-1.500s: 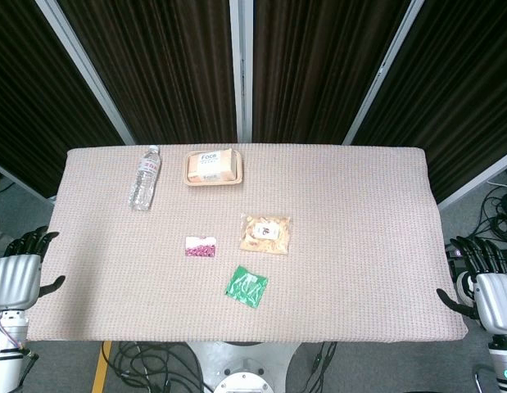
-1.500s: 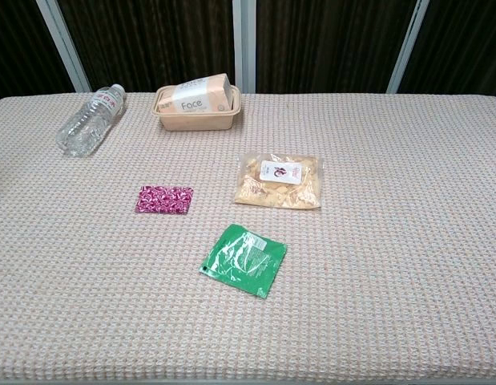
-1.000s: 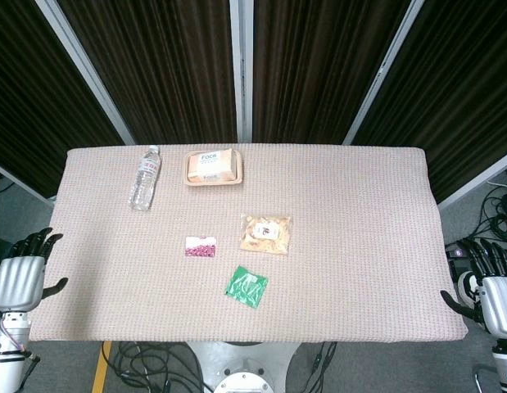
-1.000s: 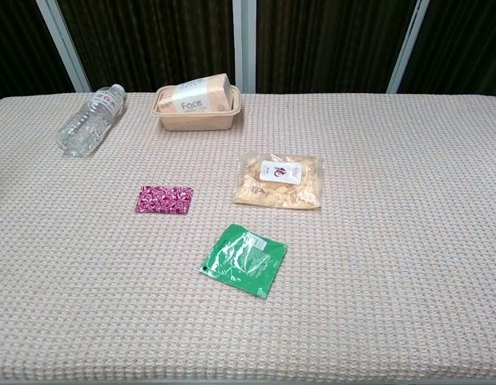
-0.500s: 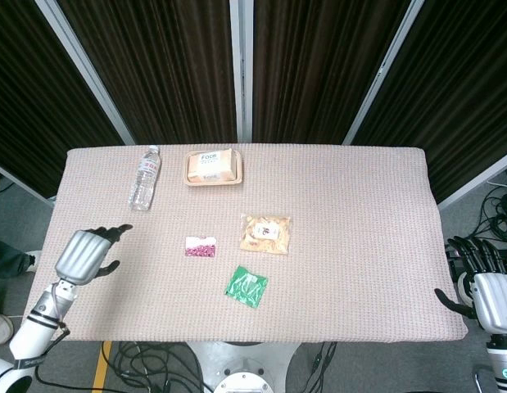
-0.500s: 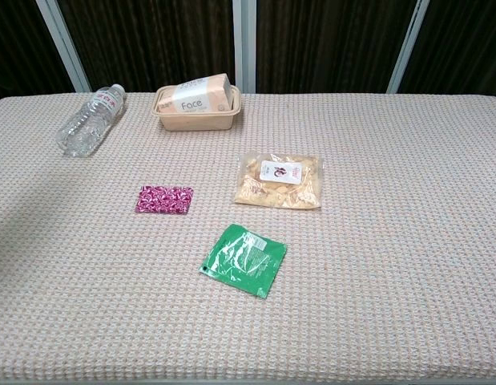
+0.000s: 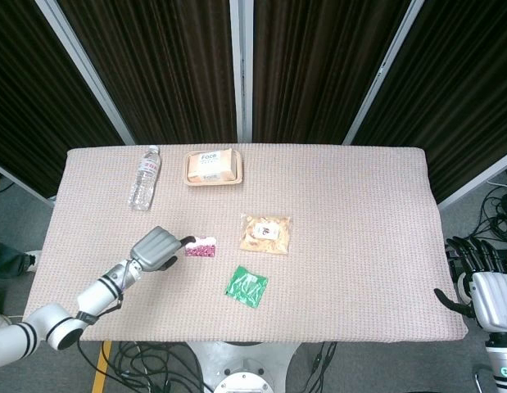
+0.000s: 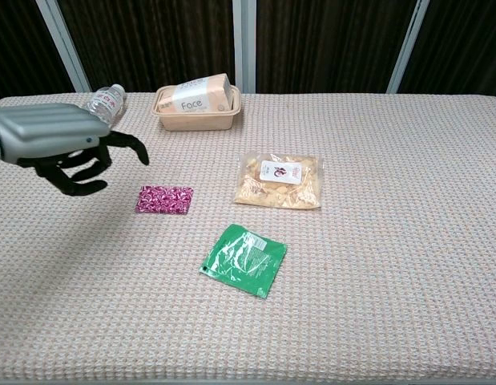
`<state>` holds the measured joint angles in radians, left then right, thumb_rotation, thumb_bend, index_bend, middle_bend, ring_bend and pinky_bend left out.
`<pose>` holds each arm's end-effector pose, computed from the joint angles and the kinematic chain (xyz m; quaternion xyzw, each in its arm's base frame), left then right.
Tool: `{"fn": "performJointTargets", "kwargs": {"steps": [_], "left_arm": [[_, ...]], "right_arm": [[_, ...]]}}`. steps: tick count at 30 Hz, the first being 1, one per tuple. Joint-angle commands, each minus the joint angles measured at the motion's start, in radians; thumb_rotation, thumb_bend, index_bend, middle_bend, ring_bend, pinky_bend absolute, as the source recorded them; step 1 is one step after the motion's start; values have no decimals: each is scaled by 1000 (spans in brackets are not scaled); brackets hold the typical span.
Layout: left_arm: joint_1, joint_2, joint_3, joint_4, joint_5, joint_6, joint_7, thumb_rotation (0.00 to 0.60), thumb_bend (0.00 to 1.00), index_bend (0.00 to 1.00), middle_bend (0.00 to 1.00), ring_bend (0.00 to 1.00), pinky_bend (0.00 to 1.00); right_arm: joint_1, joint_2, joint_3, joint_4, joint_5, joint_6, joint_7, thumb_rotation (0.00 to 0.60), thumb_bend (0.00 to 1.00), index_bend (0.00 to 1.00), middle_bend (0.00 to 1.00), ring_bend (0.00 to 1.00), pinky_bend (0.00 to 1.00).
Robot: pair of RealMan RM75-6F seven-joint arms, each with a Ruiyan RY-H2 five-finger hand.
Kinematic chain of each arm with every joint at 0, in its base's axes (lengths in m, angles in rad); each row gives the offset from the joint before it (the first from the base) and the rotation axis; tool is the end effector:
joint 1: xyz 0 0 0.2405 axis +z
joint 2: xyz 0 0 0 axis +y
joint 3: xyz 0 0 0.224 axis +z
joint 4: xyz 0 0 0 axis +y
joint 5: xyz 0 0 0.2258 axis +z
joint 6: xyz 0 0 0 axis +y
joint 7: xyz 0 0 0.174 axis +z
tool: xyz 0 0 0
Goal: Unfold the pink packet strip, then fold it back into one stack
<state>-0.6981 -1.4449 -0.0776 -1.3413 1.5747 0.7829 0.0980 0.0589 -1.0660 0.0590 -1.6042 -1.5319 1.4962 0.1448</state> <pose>-0.1664 0.3337 -0.0484 -0.8536 -0.2755 -0.2871 0.3361 -0.2938 -0.2048 0.1485 0.5772 -0.4068 0.4188 0.5709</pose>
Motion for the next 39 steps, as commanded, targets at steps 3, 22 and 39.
{"fn": "performJointTargets", "kwargs": {"steps": [3, 22, 39], "left_arm": [[-73, -80, -6, 63, -49, -83, 47, 600, 495, 280, 878, 812, 903], [-113, -136, 42, 154, -182, -172, 149, 600, 495, 280, 879, 812, 901], [-66, -8, 105, 56, -326, -154, 297, 600, 495, 289, 879, 812, 892]], "right_arm": [[1, 0, 0, -1, 4, -4, -3, 600, 86, 114, 114, 30, 6], [-4, -1, -1, -2, 16, -5, -5, 600, 85, 115, 114, 32, 7], [-5, -4, -1, 2, 13, 1, 2, 600, 88, 115, 114, 33, 9]]}}
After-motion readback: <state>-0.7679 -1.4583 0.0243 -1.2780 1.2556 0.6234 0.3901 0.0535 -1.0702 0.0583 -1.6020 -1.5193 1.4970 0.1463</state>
